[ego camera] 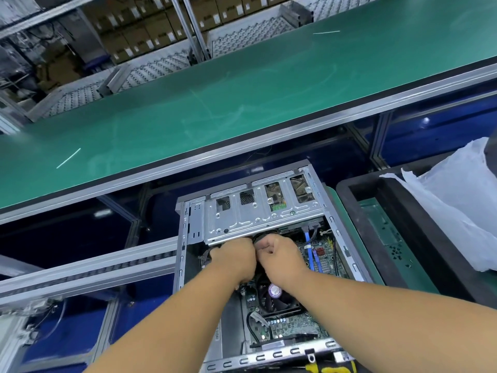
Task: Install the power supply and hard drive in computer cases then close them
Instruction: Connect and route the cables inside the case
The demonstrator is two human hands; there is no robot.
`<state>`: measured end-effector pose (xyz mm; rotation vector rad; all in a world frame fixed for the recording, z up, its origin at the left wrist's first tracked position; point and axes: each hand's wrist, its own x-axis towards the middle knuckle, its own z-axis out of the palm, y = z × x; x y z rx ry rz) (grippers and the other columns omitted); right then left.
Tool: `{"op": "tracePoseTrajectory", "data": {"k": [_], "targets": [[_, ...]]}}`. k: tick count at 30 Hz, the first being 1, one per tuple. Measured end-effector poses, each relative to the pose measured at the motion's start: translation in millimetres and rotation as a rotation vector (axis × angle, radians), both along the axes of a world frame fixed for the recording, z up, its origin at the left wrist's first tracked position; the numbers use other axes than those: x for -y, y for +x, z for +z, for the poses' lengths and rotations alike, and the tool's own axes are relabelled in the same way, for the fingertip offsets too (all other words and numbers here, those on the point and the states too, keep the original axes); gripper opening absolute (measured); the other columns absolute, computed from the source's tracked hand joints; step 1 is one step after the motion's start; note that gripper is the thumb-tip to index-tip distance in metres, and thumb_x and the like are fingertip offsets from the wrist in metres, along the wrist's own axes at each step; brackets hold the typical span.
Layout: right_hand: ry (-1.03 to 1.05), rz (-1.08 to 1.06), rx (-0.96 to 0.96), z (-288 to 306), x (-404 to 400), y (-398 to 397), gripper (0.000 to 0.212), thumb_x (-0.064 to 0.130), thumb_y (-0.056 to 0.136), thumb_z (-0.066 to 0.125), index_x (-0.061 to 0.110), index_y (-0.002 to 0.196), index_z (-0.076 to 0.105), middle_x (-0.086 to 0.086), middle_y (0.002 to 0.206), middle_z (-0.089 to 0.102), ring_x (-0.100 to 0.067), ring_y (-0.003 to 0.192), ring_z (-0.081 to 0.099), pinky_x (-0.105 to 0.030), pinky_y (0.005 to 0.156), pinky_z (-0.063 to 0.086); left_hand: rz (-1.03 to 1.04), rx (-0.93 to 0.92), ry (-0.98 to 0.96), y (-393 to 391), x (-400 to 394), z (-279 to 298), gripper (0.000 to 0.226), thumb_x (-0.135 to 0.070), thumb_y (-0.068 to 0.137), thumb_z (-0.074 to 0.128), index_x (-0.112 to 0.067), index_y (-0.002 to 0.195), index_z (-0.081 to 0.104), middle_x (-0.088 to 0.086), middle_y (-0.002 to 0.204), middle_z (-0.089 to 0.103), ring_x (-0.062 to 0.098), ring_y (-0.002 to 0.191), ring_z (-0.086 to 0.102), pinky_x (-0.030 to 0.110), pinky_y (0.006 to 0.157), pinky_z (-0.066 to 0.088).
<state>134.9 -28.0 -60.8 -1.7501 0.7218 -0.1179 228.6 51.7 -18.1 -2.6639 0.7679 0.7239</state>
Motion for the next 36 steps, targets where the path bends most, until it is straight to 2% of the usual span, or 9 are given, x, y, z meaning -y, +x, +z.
{"op": "tracePoseTrajectory", "data": {"k": [3,7,10,13,16,21,25,30,36], "targets": [[-0.021,-0.015,-0.008,-2.3,1.4,1.3,0.026,0.012,0.093,0.054,0.032,0.09,0.069,0.011,0.082,0.072,-0.013,0.079,0.068,-0.028,0.07,0.055,0.127,0.084,-0.073,-15.1,7.8,-12.5,0.041,-0.015,0.086,0.062,-0.023,0.125,0.053,0.004,0.126,0.061,0.029,0.126,0.051,0.049,0.098,0.04],[-0.103,0.045,-0.036,-6.1,1.8,-0.8,0.039,0.016,0.097,0.052,0.028,0.133,0.061,0.007,0.088,0.07,-0.012,0.083,0.066,-0.027,0.07,0.051,0.273,0.141,-0.32,-29.5,1.7,-28.6,0.019,-0.021,0.096,0.049,-0.022,0.115,0.046,0.005,0.122,0.062,0.026,0.127,0.043,0.048,0.092,0.037],[-0.125,0.051,-0.036,-7.5,3.3,-0.6,0.042,0.015,0.096,0.051,0.027,0.136,0.059,0.003,0.084,0.07,-0.013,0.081,0.066,-0.031,0.074,0.055,0.346,0.149,-0.405,-31.5,-0.2,-27.6,0.019,-0.017,0.095,0.051,-0.024,0.102,0.034,0.005,0.12,0.061,0.025,0.126,0.044,0.046,0.092,0.037],[-0.071,0.077,-0.025,-6.5,4.1,-0.2,0.047,0.013,0.096,0.051,0.028,0.14,0.058,0.005,0.08,0.072,-0.01,0.075,0.067,-0.024,0.064,0.05,0.411,0.142,-0.456,-31.9,-0.7,-25.3,0.019,-0.019,0.095,0.055,-0.02,0.108,0.041,0.007,0.12,0.061,0.026,0.126,0.048,0.044,0.095,0.039],[-0.056,0.077,-0.019,-6.6,5.1,-1.0,0.044,0.01,0.096,0.05,0.031,0.133,0.062,0.006,0.078,0.073,-0.007,0.068,0.065,-0.021,0.057,0.045,0.5,0.106,-0.616,-30.9,-2.1,-25.9,0.009,-0.023,0.094,0.059,-0.023,0.101,0.053,0.004,0.111,0.067,0.027,0.115,0.058,0.044,0.098,0.046],[-0.095,0.074,-0.03,-0.4,3.7,-8.4,0.032,0.015,0.096,0.049,0.036,0.116,0.063,0.007,0.082,0.073,-0.008,0.072,0.067,-0.028,0.061,0.054,0.449,0.107,-0.731,-36.0,-5.3,-20.6,0.011,-0.022,0.09,0.063,-0.027,0.095,0.07,-0.005,0.095,0.073,0.02,0.093,0.066,0.039,0.083,0.055],[-0.282,0.138,-0.048,6.6,3.6,-16.4,0.027,0.02,0.096,0.05,0.033,0.119,0.056,0.006,0.087,0.07,-0.017,0.079,0.066,-0.039,0.065,0.057,0.324,0.15,-0.654,-38.1,-7.1,-19.0,0.02,-0.019,0.09,0.058,-0.03,0.098,0.073,-0.005,0.087,0.074,0.017,0.082,0.066,0.03,0.067,0.052],[-0.405,0.144,-0.038,10.0,6.0,-19.5,0.023,0.02,0.102,0.05,0.027,0.123,0.047,0.0,0.094,0.068,-0.02,0.08,0.063,-0.041,0.065,0.057,0.249,0.197,-0.588,-38.0,-6.7,-17.6,0.026,-0.012,0.09,0.055,-0.028,0.101,0.072,0.001,0.089,0.073,0.024,0.084,0.066,0.034,0.068,0.056],[-0.504,0.193,-0.046,9.6,6.6,-19.8,0.019,0.014,0.1,0.052,0.024,0.112,0.042,0.001,0.08,0.061,-0.021,0.07,0.059,-0.042,0.06,0.054,0.221,0.213,-0.561,-36.6,-7.3,-18.7,0.026,-0.006,0.091,0.054,-0.022,0.102,0.072,0.003,0.091,0.072,0.024,0.083,0.064,0.035,0.068,0.055]]}}
